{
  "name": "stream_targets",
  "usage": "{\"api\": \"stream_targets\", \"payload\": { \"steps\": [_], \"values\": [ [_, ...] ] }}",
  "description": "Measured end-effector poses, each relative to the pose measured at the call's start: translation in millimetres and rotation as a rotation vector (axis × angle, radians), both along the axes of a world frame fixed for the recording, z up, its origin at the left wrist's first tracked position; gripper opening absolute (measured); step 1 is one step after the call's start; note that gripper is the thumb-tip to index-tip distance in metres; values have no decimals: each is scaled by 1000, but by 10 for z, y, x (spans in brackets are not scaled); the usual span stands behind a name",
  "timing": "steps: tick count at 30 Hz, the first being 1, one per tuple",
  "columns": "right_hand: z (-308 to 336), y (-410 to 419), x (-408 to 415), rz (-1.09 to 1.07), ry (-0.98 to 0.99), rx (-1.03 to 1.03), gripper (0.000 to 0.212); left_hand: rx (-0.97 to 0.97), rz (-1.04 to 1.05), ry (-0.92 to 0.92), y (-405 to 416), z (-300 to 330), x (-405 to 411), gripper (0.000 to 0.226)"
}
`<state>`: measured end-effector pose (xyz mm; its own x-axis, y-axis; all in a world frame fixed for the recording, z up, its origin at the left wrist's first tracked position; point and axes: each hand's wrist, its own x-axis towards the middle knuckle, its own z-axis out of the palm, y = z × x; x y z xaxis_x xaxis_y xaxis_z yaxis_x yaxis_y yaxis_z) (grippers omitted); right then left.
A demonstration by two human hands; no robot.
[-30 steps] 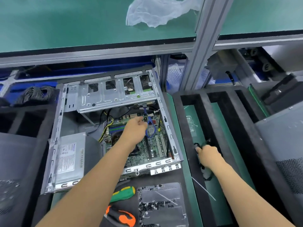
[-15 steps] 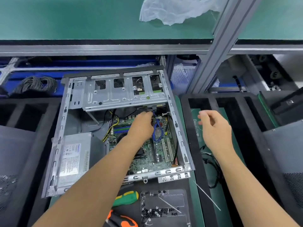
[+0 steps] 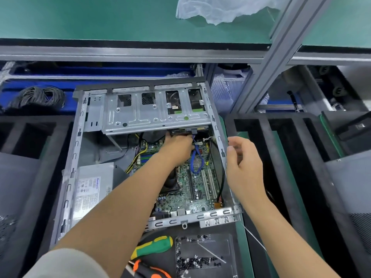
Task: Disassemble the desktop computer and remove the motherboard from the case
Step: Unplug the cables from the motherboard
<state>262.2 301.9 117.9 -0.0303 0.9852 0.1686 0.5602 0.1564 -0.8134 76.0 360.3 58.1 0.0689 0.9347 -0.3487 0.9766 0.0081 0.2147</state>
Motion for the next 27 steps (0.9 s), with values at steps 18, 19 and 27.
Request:
{"api": "stream_targets", "payload": {
  "steps": [18,19,27],
  "values": [
    [7,-1,-67,60,-285,217,15,-489,-7,-278,496,-324,2,50],
    [31,-5,-72,56,-390,272,16,-517,-11,-302,503,-323,6,50],
    [180,-265,-382,676,-1043,89,24,-509,-19,-209,550,-295,37,51]
  ]
}}
